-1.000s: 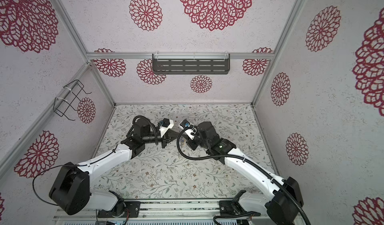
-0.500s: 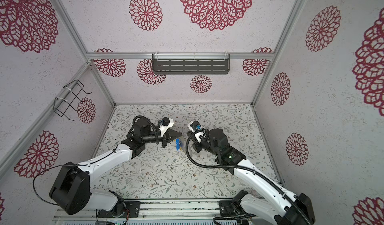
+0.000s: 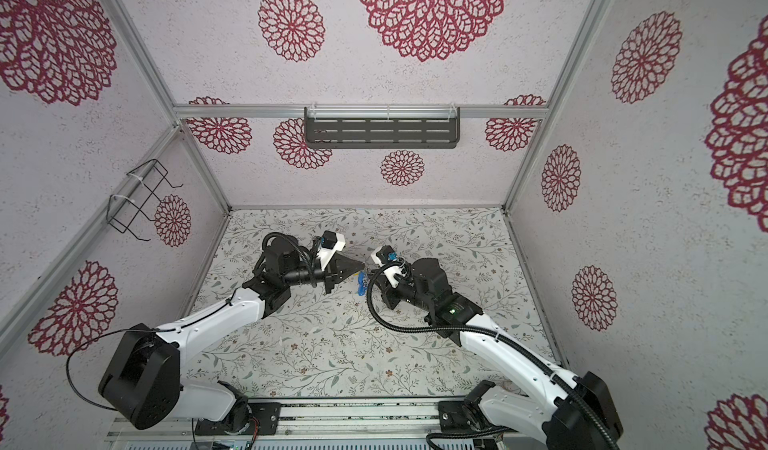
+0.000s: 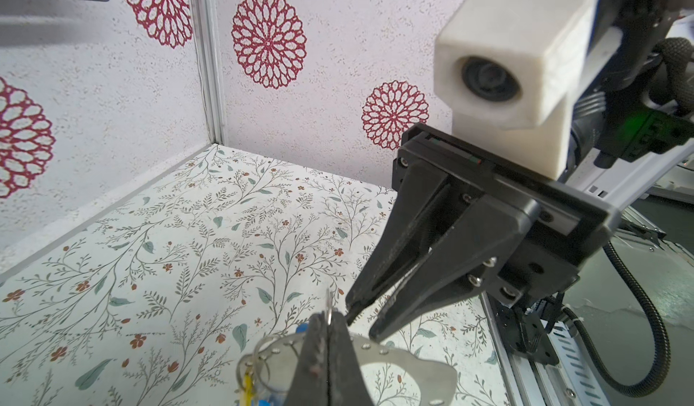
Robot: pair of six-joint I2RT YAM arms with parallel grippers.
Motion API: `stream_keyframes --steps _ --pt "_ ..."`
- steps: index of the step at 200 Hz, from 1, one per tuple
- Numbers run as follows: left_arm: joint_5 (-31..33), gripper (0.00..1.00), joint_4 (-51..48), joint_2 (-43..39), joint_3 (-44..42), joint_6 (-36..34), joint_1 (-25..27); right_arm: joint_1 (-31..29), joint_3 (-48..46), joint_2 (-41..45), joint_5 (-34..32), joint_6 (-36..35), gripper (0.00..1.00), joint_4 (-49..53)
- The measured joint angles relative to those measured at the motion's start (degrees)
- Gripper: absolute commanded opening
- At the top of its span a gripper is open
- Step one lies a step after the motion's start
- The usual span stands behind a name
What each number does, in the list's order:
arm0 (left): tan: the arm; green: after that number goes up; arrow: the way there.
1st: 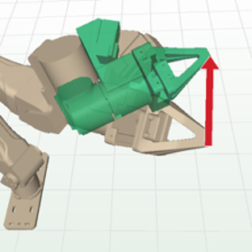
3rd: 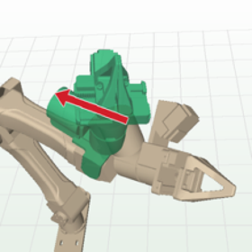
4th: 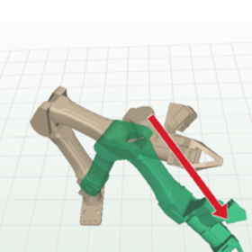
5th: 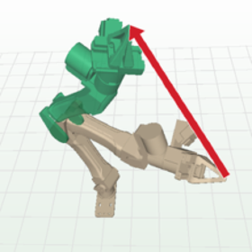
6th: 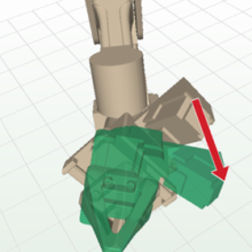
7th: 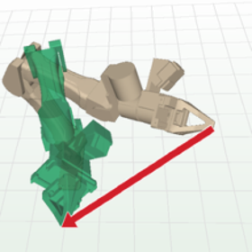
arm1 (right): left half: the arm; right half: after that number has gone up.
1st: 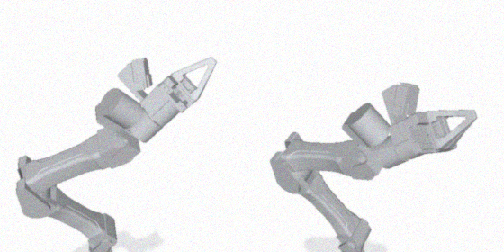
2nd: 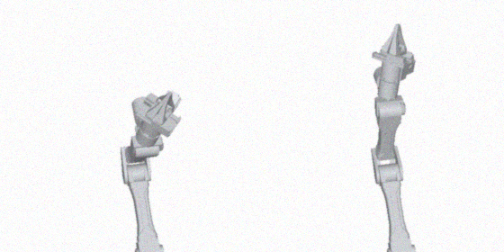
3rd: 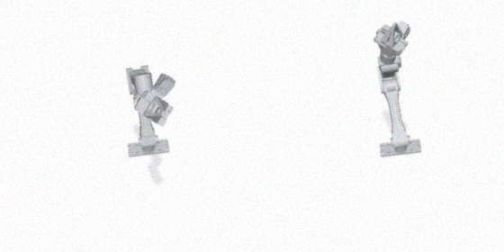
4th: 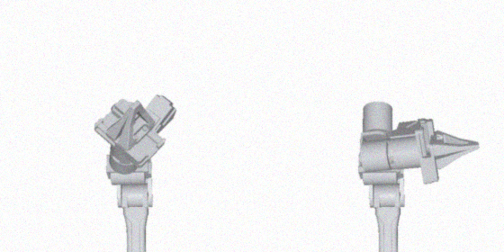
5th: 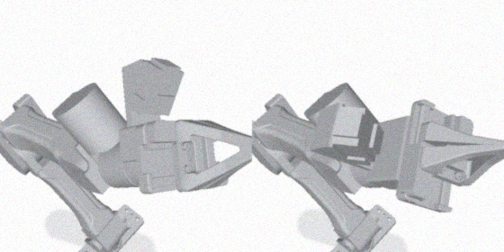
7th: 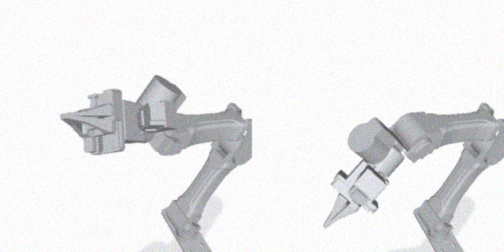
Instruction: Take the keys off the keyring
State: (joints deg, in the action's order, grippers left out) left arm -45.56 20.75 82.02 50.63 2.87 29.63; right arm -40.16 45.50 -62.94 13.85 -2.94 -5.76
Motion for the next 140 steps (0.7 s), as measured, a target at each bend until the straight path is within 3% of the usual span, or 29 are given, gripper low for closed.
stream_keyframes --steps 41,140 --pt "-0.2 0.00 0.2 0.0 0.0 0.5 0.0 0.0 1.1 -1.7 -0.2 -0.5 0.28 0.1" --pt "-0.3 0.00 0.9 0.0 0.0 1.2 -0.1 0.0 4.7 -3.0 -2.1 -3.5 0.28 3.5"
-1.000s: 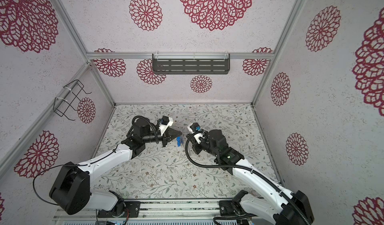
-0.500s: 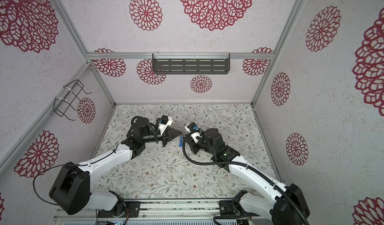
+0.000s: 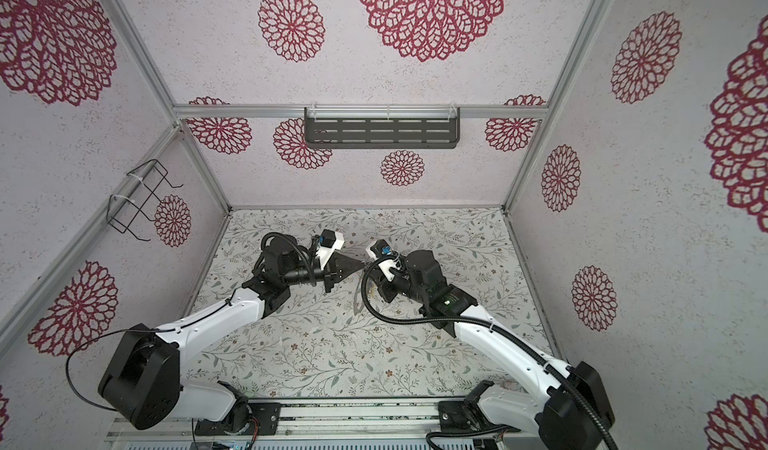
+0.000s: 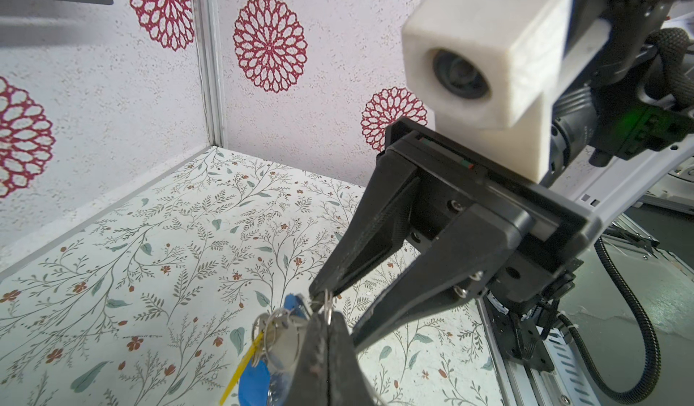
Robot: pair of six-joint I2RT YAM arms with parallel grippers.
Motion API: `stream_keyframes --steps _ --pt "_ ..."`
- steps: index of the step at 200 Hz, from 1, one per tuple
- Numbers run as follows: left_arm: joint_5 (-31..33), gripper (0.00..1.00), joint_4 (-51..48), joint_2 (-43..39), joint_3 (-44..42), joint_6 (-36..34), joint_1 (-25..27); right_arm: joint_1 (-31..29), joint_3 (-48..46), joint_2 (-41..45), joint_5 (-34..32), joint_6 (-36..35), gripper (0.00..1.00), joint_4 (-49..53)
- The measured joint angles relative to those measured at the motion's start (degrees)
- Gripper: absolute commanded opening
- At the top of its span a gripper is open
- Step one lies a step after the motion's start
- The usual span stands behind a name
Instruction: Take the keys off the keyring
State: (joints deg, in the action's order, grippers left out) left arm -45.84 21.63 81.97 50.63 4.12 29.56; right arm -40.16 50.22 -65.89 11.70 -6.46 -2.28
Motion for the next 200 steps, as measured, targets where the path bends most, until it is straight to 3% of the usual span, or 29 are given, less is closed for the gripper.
stream_keyframes --steps 60,200 --pt "-0.2 0.00 0.0 0.0 0.0 0.0 -0.2 0.0 -1.7 5.3 -1.7 -0.9 0.32 0.8" --pt "-0.8 0.00 0.0 0.0 0.0 0.6 -0.2 0.0 2.6 -1.3 -2.0 -4.5 0.34 1.4"
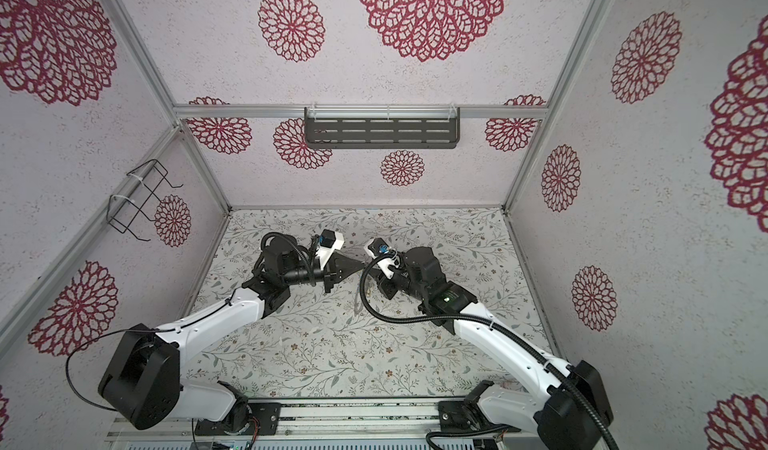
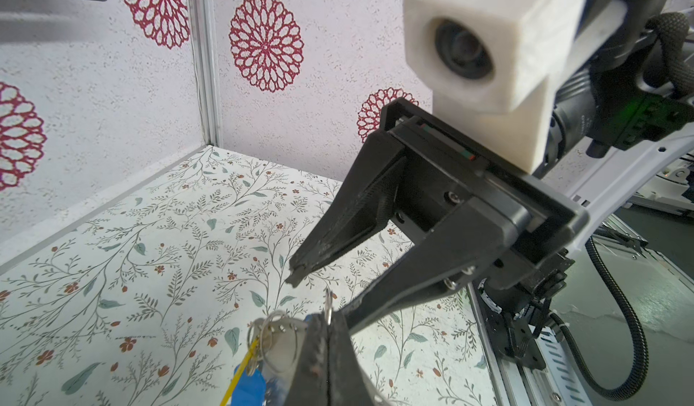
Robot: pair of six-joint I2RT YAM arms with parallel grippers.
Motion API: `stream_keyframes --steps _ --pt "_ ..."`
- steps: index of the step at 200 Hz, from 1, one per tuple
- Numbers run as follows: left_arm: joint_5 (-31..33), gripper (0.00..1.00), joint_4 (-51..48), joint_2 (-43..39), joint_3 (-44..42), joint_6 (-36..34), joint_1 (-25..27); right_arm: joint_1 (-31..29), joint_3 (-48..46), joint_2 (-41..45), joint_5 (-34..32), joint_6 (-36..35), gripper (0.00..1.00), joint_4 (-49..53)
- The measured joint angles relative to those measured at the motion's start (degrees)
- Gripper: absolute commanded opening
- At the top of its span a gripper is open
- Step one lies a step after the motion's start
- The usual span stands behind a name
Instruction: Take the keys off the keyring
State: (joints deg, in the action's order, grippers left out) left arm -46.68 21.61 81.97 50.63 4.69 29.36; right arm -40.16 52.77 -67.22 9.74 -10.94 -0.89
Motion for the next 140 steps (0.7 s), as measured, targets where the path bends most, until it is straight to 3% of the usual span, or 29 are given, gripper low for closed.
stream_keyframes --steps 105,140 --pt "0.7 0.00 -0.2 0.0 0.0 0.3 -0.2 -0.1 0.3 -2.4 1.2 0.3 0.01 -0.5" --pt "1.2 0.00 0.5 0.0 0.0 1.2 -0.2 -0.1 0.2 -2.4 1.1 0.4 0.00 -0.8"
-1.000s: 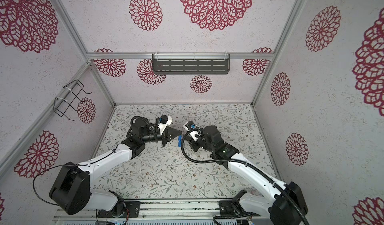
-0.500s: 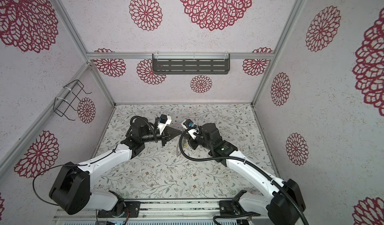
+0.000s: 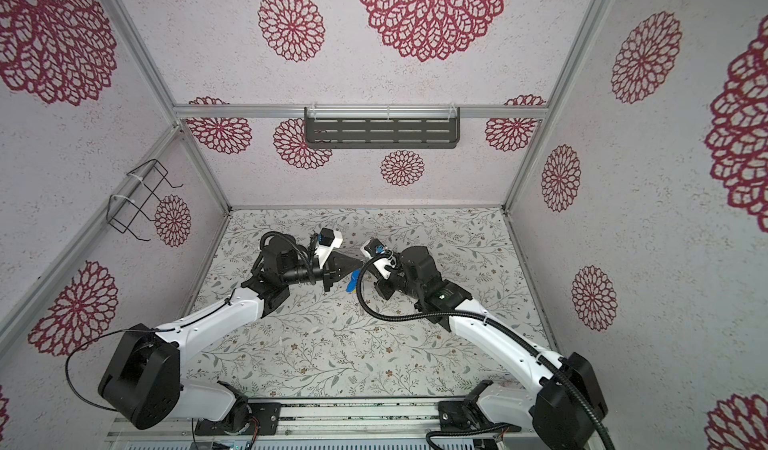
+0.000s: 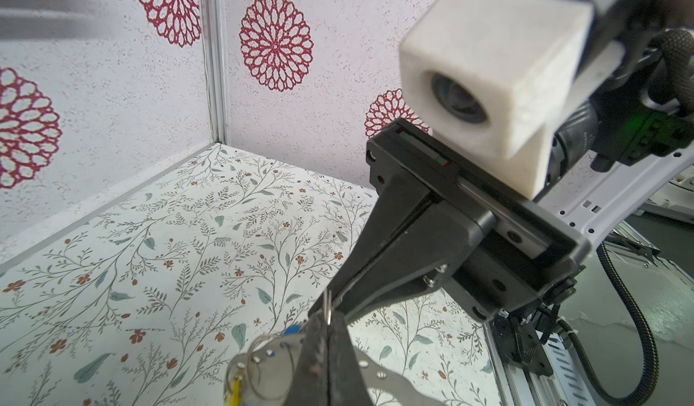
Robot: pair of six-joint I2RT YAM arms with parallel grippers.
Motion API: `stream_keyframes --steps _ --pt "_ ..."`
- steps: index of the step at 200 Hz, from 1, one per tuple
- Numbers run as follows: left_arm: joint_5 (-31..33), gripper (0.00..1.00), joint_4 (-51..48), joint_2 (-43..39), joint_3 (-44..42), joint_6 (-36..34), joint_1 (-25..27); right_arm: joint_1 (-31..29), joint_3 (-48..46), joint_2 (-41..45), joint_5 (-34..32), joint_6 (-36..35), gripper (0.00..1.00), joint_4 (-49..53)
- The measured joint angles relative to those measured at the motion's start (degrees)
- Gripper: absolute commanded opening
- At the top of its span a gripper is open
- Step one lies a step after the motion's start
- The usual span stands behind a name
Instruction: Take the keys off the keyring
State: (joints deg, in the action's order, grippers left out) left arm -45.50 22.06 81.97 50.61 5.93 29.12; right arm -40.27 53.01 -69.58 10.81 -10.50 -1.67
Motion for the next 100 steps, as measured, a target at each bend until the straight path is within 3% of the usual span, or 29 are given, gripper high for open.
stream_keyframes --steps 27,72,100 --pt "2.3 0.00 6.8 0.0 -2.1 4.7 0.0 0.0 -0.7 0.2 -0.1 1.0 0.00 -2.2" --pt "9.5 0.00 31.7 4.2 -10.5 18.5 0.7 -0.4 -5.1 1.0 -0.1 5.8 0.00 -9.8" --pt "15.0 0.00 38.8 5.7 -12.2 21.7 2.3 -0.7 -5.8 1.0 -0.4 8.2 0.00 -12.4"
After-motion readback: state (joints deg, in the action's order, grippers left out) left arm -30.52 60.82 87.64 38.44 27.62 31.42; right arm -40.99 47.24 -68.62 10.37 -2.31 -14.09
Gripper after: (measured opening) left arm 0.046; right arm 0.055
